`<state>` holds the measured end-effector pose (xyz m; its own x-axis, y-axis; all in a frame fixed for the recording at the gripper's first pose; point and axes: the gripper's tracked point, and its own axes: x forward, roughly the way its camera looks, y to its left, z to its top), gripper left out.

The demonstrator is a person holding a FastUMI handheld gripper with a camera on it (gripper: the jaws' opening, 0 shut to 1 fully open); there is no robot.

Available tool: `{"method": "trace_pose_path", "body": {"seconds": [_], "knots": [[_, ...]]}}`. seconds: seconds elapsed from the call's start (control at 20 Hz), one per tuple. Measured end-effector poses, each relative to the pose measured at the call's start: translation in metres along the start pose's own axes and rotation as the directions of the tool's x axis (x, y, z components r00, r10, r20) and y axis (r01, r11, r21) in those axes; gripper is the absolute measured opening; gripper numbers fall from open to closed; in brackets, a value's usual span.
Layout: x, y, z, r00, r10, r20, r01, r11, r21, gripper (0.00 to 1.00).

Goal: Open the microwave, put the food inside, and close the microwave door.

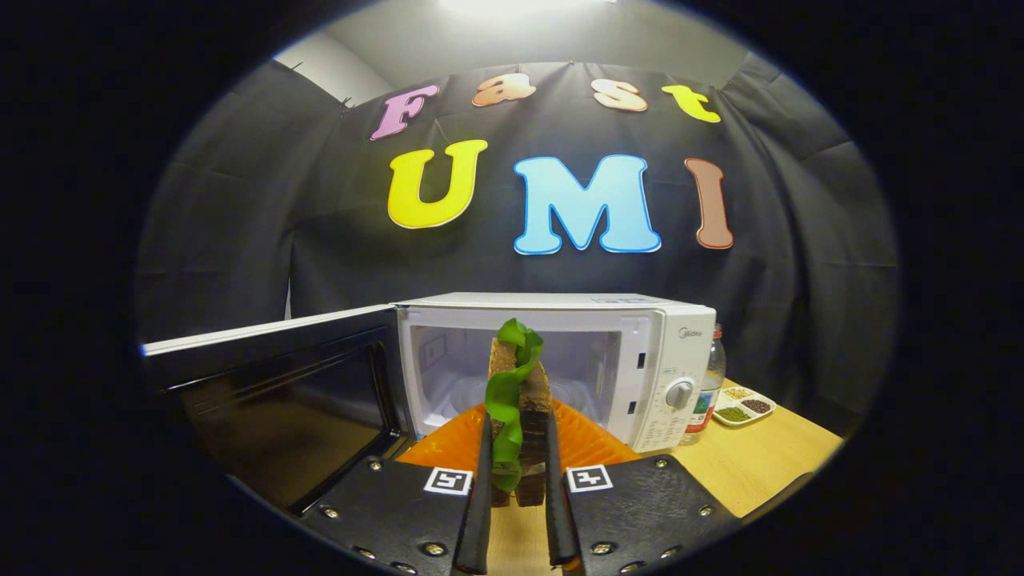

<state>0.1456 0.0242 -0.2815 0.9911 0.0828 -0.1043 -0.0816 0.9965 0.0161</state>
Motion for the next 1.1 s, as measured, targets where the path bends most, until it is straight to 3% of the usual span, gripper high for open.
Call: {"method": "trace_pose_path", "body": {"seconds": [0.45, 1.1], "knots": [[0.087, 0.013, -0.024, 0.998, -0.033, -0.054, 0.034, 0.999, 0.016, 0.29], [0.197, 0.024, -0.019, 0.992, -0.108, -0.064, 0.111, 0.993, 0.041, 0.28]]}}
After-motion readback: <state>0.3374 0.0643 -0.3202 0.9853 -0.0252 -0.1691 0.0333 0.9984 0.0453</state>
